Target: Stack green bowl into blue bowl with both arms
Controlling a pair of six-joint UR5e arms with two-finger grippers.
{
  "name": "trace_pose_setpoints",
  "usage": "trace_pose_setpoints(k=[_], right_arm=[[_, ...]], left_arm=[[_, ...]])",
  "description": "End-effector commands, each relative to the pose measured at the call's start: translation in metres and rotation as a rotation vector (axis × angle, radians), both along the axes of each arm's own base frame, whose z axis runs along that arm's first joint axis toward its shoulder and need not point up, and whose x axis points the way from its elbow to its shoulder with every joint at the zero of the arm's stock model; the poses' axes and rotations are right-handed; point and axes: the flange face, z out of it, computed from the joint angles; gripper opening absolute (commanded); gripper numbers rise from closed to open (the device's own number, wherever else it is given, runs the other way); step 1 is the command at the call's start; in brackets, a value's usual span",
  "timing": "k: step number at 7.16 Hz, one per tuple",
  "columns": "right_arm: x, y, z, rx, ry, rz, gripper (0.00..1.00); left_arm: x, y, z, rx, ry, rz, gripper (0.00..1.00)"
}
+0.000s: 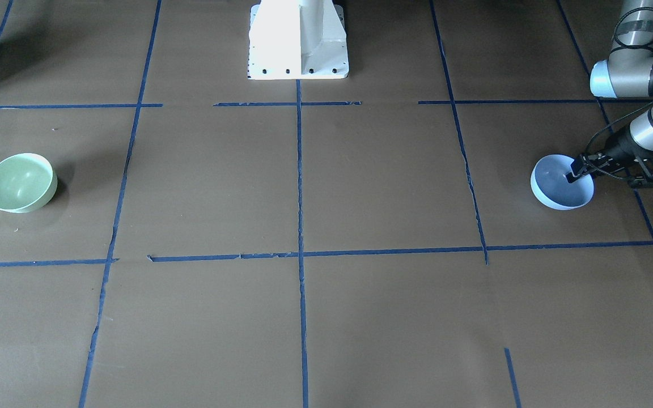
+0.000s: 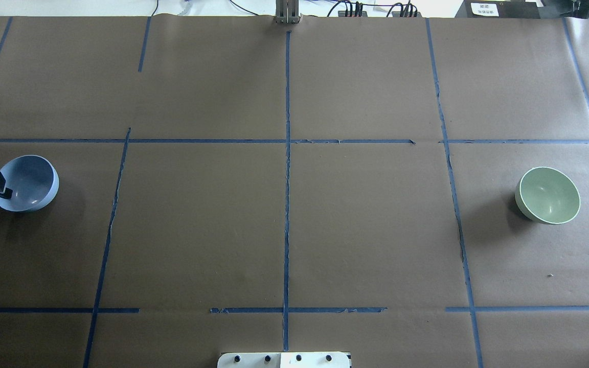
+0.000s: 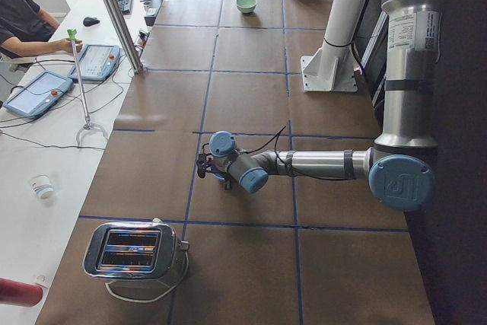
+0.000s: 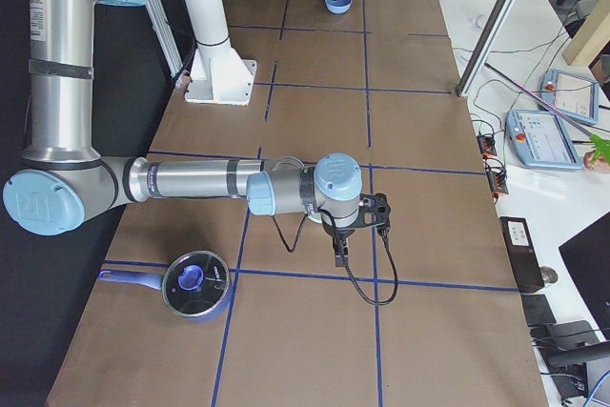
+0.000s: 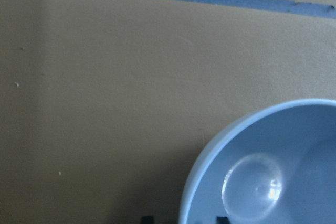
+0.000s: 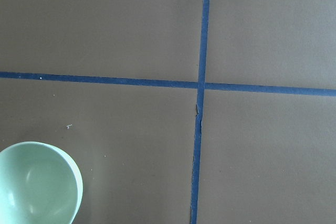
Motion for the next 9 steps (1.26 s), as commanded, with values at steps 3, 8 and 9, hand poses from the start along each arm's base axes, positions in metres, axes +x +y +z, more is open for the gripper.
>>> trace_pose_setpoints(k=[3, 8, 9], right_arm=[[-0.001, -0.003, -0.005, -0.063, -0.014, 0.066, 1.00], [-0.013, -0.006, -0.011, -0.022, -0.055, 0.062, 1.00], [-0.015, -0.009, -0.015, -0.030, -0.068, 0.070, 1.00]], left_arm=[[0.009, -0.011, -0.103, -0.107, 0.049, -0.015, 0.00], [0.254, -0.039, -0.377, -0.262, 0.120, -0.127, 0.00], [0.294, -0.032, -0.400, -0.255, 0.124, -0.123, 0.00]])
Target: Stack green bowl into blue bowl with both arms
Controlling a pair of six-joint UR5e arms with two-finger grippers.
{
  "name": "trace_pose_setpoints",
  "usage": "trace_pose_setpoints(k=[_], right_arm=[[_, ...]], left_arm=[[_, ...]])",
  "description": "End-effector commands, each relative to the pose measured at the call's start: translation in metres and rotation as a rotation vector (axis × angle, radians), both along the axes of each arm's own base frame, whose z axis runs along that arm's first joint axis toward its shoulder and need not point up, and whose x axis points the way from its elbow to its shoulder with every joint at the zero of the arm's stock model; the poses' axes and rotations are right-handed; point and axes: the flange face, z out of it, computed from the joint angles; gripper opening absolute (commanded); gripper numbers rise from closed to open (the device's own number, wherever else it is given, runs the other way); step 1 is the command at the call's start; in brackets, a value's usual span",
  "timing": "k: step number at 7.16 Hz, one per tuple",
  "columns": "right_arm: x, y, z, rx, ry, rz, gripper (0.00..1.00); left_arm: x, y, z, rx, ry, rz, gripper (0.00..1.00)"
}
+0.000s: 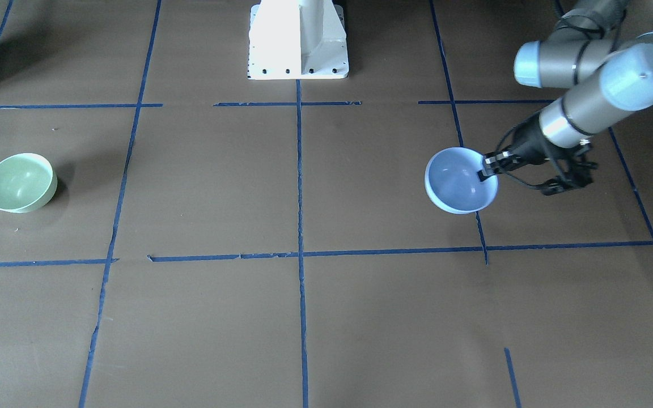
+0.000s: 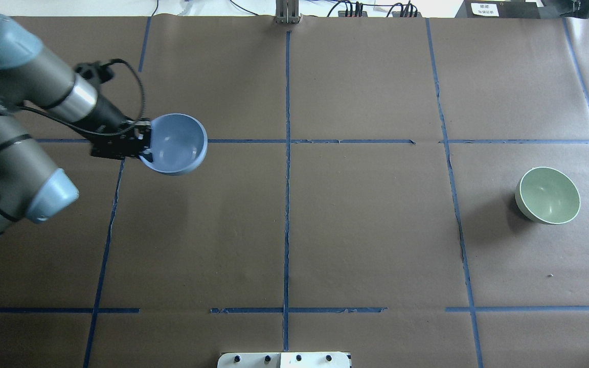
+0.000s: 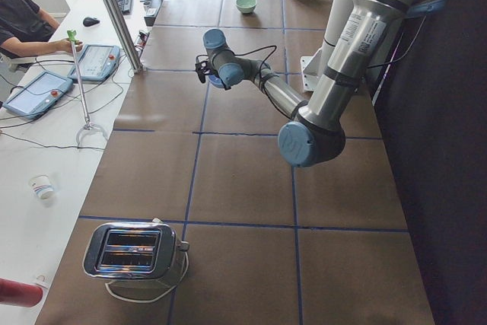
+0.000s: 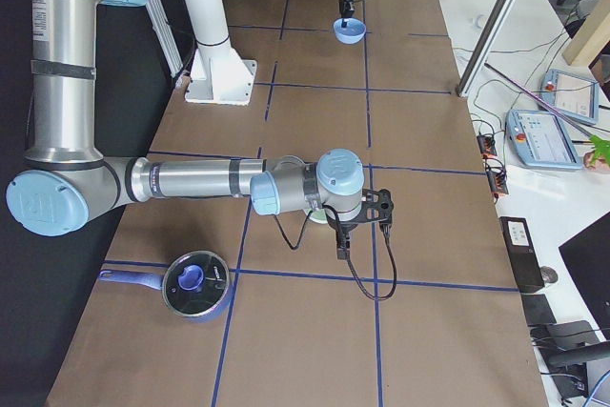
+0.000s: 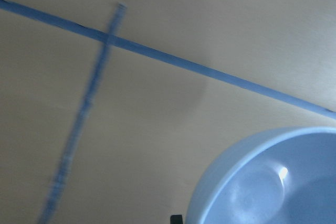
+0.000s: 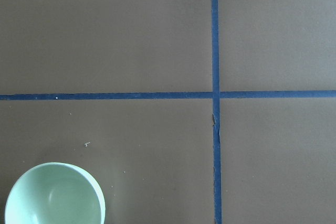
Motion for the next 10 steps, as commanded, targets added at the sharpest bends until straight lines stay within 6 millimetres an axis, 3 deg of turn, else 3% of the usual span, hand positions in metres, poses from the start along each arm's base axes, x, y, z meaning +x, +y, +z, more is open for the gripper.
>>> trace_pose_setpoints(k=[1, 2, 3, 4, 5, 6, 7, 8, 9, 10], right_arm=[[-0.006, -0.003, -0.005, -0.010, -0.023, 0.008, 1.00], [-0.007, -0.006, -0.012, -0.023, -0.030, 0.031, 1.00], [-0.007, -0.008, -0.014, -0.020, -0.033, 0.031, 1.00], [-0.007, -0.008, -0.014, -0.022, -0.033, 0.031, 1.00], [-0.007, -0.008, -0.014, -0.020, -0.033, 0.031, 1.00], [-0.007, -0.008, -0.013, -0.024, -0.033, 0.032, 1.00], [-0.008, -0.008, -0.014, -0.024, -0.035, 0.030, 1.00], [-0.012, -0.008, -0.014, -0.024, -0.035, 0.022, 1.00], [-0.021, -0.008, -0.013, -0.026, -0.033, 0.004, 1.00], [-0.027, -0.008, -0.015, -0.036, -0.036, 0.002, 1.00]], left_arm=[[0.085, 0.020, -0.058, 0.060, 0.040, -0.017, 0.00], [0.122, 0.039, -0.056, 0.098, 0.026, -0.019, 0.00], [0.139, 0.047, -0.055, 0.126, 0.021, -0.031, 0.00], [0.144, 0.052, -0.052, 0.126, 0.020, -0.023, 0.02], [0.144, 0.052, -0.051, 0.124, 0.018, -0.024, 0.20], [0.144, 0.052, -0.045, 0.124, 0.010, -0.018, 0.85], [0.141, 0.051, -0.038, 0.121, 0.001, -0.021, 1.00], [0.129, 0.041, -0.044, 0.121, 0.008, -0.040, 1.00], [0.101, 0.022, -0.056, 0.122, 0.028, -0.069, 1.00], [0.058, -0.006, -0.062, 0.058, 0.053, -0.047, 1.00]])
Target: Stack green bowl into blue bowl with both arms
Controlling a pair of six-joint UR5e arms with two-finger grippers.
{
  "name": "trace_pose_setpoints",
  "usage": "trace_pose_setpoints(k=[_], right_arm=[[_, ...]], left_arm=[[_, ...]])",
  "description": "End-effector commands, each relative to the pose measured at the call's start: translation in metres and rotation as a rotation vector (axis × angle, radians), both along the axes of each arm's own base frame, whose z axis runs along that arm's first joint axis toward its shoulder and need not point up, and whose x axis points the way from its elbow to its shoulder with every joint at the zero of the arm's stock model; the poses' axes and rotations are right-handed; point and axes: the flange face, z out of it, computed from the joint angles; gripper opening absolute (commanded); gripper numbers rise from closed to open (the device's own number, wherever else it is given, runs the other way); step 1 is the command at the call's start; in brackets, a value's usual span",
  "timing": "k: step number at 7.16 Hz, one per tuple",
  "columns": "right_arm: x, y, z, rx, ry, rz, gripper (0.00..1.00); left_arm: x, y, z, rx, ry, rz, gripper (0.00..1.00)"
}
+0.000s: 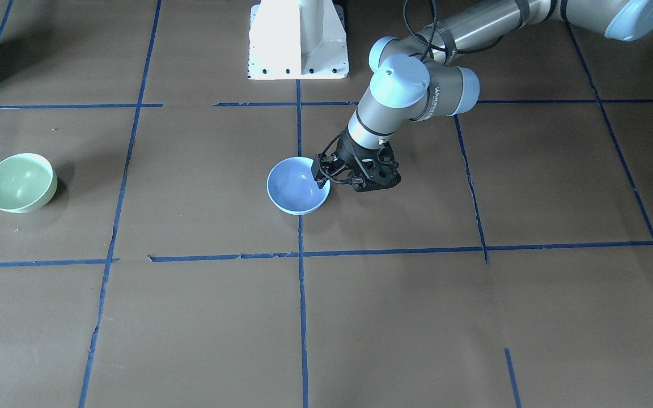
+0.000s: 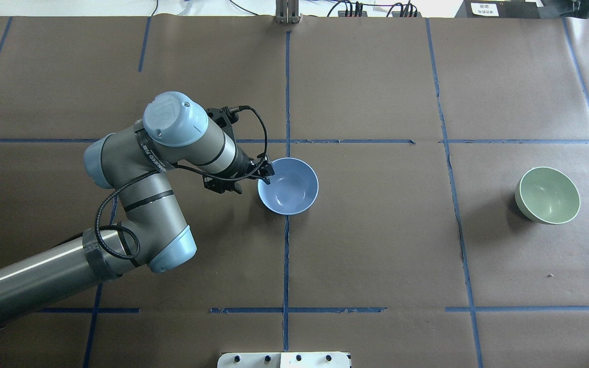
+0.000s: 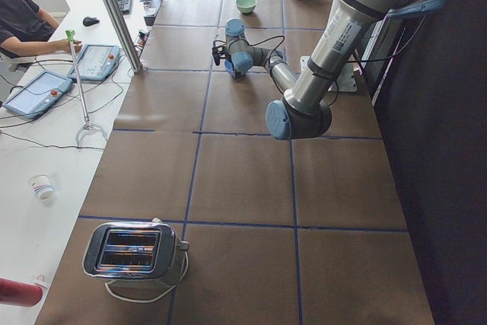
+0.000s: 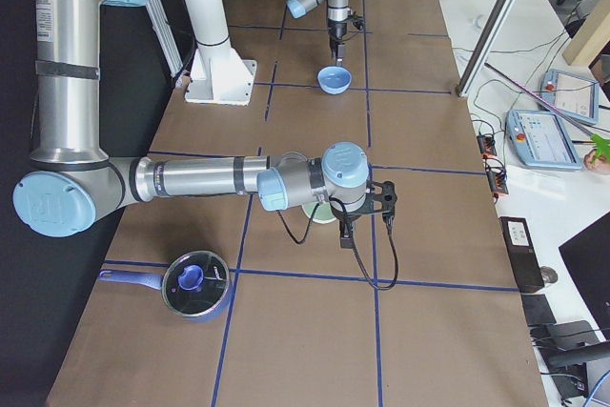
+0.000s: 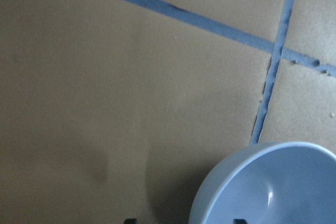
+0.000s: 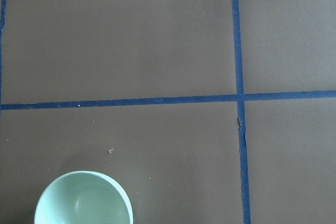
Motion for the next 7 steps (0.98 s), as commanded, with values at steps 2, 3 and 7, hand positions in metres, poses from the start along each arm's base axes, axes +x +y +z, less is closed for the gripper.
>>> trace_pose_setpoints(k=[2, 3, 7], right_arm=[[-0.053, 0.001, -0.014, -0.008, -0.030, -0.009, 1.00], [-0.089, 0.020, -0.010, 0.013, -0.047, 0.010, 1.00], [-0.166, 0.063, 0.072, 0.019, -0.012, -0.027, 1.00]], left_arm=[[-0.148, -0.032, -0.018, -0.093, 0.061, 0.016, 1.00], [-0.199, -0.025, -0.012, -0.076, 0.053, 0.027, 1.00], [-0.249, -0.019, -0.010, -0.033, -0.015, 0.029, 1.00]])
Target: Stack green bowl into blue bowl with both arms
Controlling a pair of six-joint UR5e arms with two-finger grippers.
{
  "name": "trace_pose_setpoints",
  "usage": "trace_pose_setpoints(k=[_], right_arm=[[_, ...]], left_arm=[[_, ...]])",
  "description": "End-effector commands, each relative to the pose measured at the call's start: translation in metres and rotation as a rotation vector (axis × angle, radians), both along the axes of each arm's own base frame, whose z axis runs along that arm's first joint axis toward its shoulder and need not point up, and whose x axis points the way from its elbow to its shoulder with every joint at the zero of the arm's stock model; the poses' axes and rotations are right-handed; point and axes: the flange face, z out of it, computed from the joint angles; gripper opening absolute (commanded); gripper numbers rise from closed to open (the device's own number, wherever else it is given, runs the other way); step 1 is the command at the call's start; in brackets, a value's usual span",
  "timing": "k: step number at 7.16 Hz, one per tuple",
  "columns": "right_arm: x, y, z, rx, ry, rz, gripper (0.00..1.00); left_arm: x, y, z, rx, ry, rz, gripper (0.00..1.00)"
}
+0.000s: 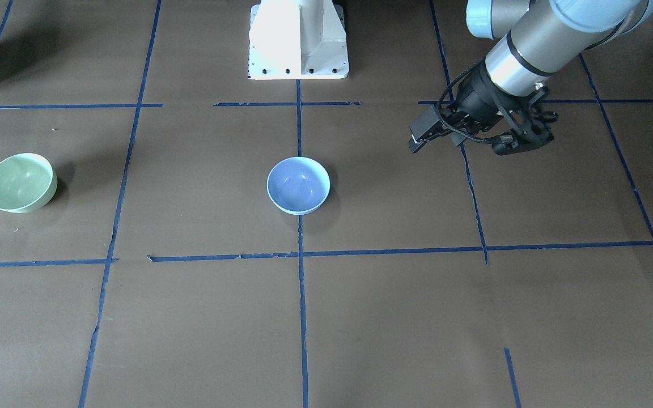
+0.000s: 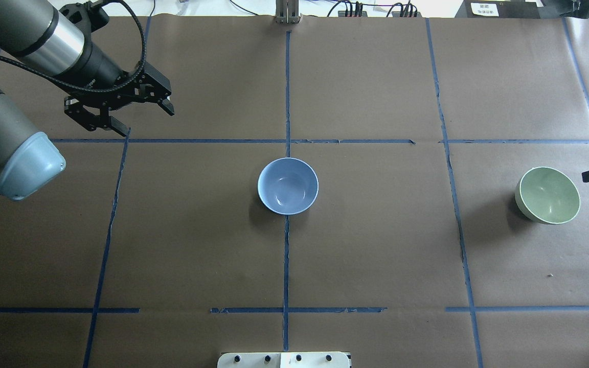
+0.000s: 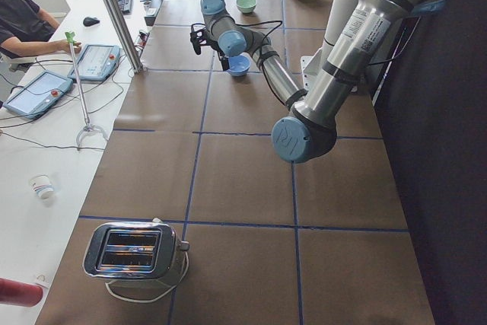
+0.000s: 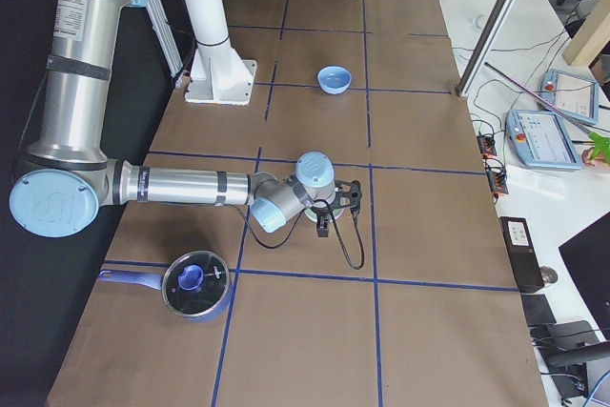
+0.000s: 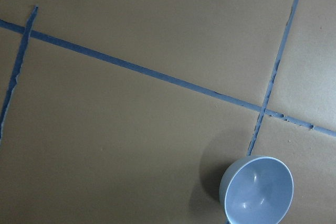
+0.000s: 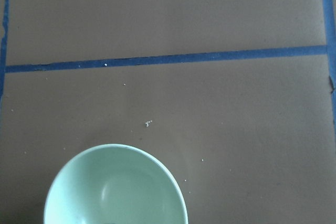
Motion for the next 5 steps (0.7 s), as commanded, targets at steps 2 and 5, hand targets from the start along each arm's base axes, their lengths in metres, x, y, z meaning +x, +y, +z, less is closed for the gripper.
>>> trace_pose_setpoints(k=[2, 5], right_arm=[[-0.0299, 0.0051, 0.0194, 0.006, 0.004, -0.037, 0.91], [-0.0315, 0.0035, 0.0160, -0.002, -0.006, -0.033, 0.00]], left_arm=[[-0.0150, 0.0092, 0.0052, 0.008, -0.004, -0.005, 1.00], [-0.0231, 0.0167, 0.0108, 0.014, -0.010, -0.015, 1.00]])
